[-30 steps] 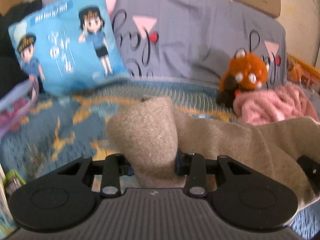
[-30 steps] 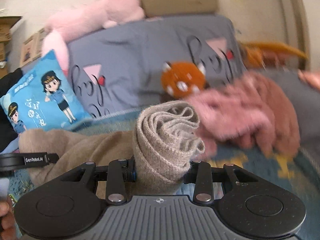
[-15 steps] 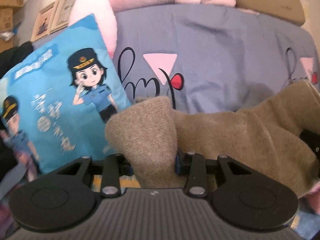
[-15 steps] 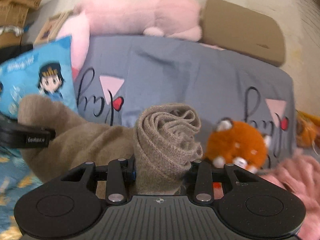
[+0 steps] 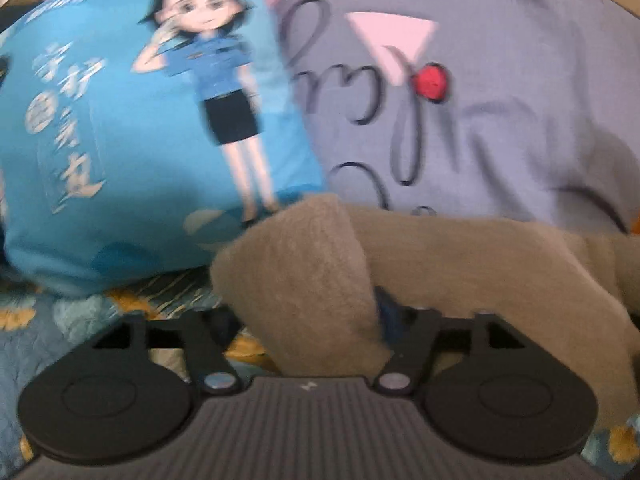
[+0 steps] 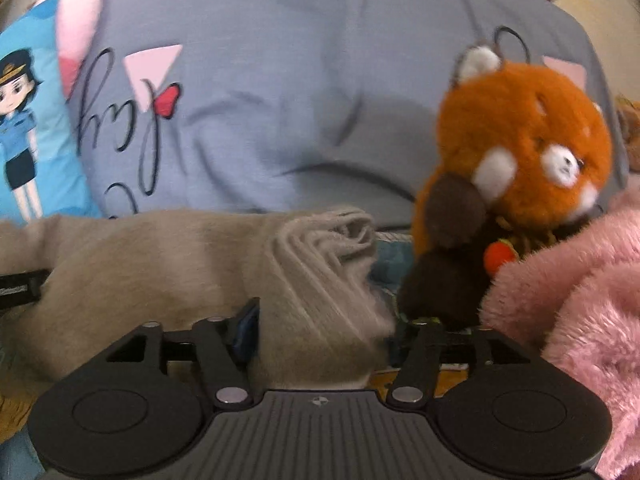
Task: Fold clothes
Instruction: 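Carry the folded sweater with both grippers and set it beside the cartoon pillow, then open both grippers and withdraw from the folded sweater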
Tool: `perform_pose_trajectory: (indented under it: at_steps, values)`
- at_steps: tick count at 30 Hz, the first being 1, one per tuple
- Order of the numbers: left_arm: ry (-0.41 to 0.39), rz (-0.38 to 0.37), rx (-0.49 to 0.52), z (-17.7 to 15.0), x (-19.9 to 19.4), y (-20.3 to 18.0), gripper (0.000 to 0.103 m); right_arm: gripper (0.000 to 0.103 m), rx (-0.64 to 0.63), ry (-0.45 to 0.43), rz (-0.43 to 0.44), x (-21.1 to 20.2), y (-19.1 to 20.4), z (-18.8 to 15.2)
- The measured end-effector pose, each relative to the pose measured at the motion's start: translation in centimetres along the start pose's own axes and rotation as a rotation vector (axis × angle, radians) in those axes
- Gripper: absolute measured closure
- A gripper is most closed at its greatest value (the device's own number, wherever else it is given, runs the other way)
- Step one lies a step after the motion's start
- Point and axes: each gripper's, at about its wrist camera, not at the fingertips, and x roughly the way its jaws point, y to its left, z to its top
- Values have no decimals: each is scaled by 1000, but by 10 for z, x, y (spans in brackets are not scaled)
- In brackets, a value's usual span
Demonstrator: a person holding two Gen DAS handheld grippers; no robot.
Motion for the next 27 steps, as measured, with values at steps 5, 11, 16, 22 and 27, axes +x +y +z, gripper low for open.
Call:
perform_pose_trajectory:
  at_steps: [5,11,16,22,27]
  values:
    - [-32,-22,-11,-1,6,4,17,28,-31,-10,-59,-3,4,0]
    - [-33,-33,-103,-4,7,20,0,21,100,33,-29,-13,-21,3]
    - [-14,-28,-115,-5,-7,32,0,28,168,26,-2,-71,-18,18]
    - [38,-41,68,-2,-85,27,0,14,58,108,-46,-141,-26,34]
    - [58,-166,154,47,-183,12,0,4,35,158,-54,-210,-44,58]
